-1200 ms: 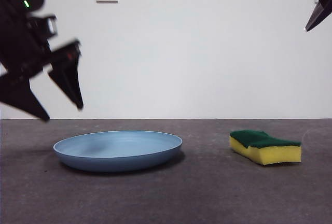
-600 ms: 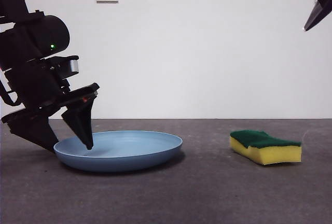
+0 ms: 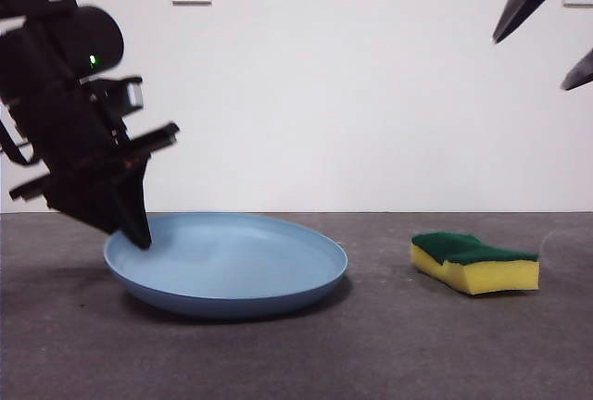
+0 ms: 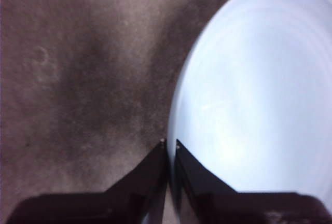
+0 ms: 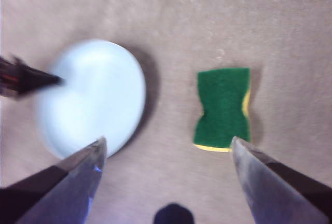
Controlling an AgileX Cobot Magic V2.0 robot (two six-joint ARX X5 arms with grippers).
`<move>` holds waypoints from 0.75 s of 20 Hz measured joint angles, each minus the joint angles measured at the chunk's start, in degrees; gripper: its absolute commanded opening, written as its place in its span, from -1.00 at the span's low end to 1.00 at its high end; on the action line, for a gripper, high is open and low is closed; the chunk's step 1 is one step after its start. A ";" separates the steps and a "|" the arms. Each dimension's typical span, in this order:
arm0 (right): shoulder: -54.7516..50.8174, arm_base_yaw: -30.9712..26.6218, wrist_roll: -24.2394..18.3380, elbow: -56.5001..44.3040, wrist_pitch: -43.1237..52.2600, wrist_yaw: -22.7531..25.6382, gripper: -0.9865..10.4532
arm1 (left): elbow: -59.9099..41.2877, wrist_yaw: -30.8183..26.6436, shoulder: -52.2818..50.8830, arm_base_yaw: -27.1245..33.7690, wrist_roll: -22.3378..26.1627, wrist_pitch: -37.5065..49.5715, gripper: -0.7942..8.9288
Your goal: Pick up the plate,pick up the cloth,clean the plate with the cloth
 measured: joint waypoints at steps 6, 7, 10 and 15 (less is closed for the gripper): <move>16.81 8.39 -6.93 10.49 -3.52 12.68 -0.11 | 0.00 -0.57 -13.14 -0.02 1.16 -2.95 -0.85; 19.61 9.35 -8.11 11.21 -3.41 15.17 -0.11 | 0.00 -0.55 -15.30 -0.04 1.20 -3.50 -0.85; 27.39 11.04 -10.69 11.54 -1.01 19.26 -0.11 | 0.00 -0.57 -21.00 -0.04 1.20 -5.18 -0.85; 37.64 11.28 -11.45 11.56 3.08 19.50 -0.11 | 0.00 -0.55 -26.86 -0.04 1.22 -7.96 -0.85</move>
